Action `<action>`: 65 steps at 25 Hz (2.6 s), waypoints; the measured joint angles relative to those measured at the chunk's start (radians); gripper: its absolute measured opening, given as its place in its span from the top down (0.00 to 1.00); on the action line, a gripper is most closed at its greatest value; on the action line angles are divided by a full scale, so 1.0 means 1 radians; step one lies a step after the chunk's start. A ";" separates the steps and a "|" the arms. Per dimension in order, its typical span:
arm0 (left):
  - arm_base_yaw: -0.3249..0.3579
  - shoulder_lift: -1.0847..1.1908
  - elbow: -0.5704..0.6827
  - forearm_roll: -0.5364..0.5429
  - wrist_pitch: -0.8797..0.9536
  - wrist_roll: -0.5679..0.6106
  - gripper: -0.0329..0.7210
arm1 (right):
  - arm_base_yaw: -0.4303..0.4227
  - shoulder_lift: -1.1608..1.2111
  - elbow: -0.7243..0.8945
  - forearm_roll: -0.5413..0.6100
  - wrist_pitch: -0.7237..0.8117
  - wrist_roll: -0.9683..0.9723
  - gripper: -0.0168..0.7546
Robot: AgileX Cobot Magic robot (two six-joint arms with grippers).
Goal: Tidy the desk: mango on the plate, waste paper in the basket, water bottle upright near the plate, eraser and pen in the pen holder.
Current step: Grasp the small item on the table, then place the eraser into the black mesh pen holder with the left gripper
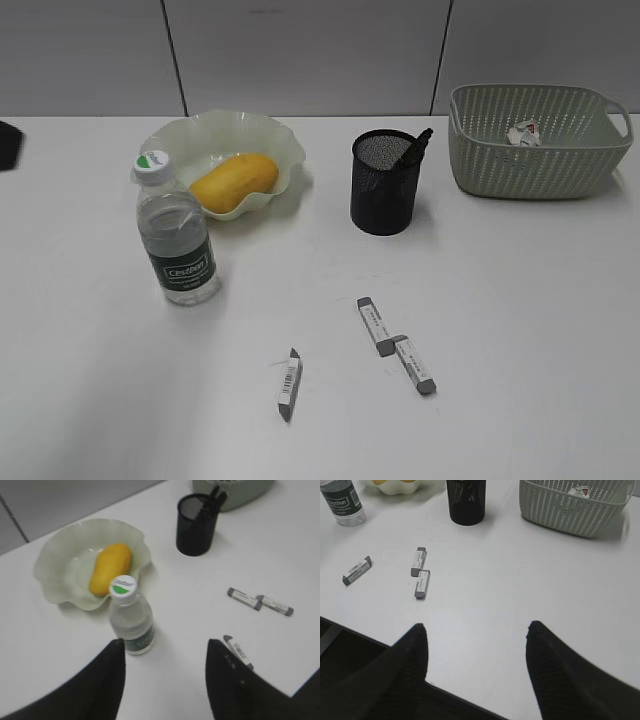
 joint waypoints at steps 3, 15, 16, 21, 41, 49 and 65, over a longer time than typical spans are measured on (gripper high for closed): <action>-0.144 0.119 -0.003 0.008 -0.062 0.001 0.44 | 0.000 0.000 0.000 0.000 0.000 -0.001 0.33; -0.636 0.728 -0.174 0.510 -0.040 -0.763 0.37 | 0.000 0.000 0.000 0.001 0.000 -0.001 0.33; -0.636 0.773 -0.194 0.501 -0.041 -0.777 0.33 | 0.000 0.000 0.000 0.001 0.000 -0.001 0.33; -0.628 0.937 -0.285 0.484 -0.053 -0.929 0.25 | 0.000 0.000 0.000 0.001 0.000 -0.001 0.33; -0.608 1.133 -0.293 0.701 -0.122 -1.148 0.86 | 0.000 0.000 0.000 0.001 0.000 -0.001 0.44; -0.535 0.928 -0.293 1.014 -0.629 -1.237 0.86 | 0.000 0.000 0.000 0.001 -0.001 -0.001 0.44; -0.234 1.241 -0.556 0.946 -1.281 -1.157 0.86 | 0.000 0.000 0.000 0.001 -0.002 -0.001 0.44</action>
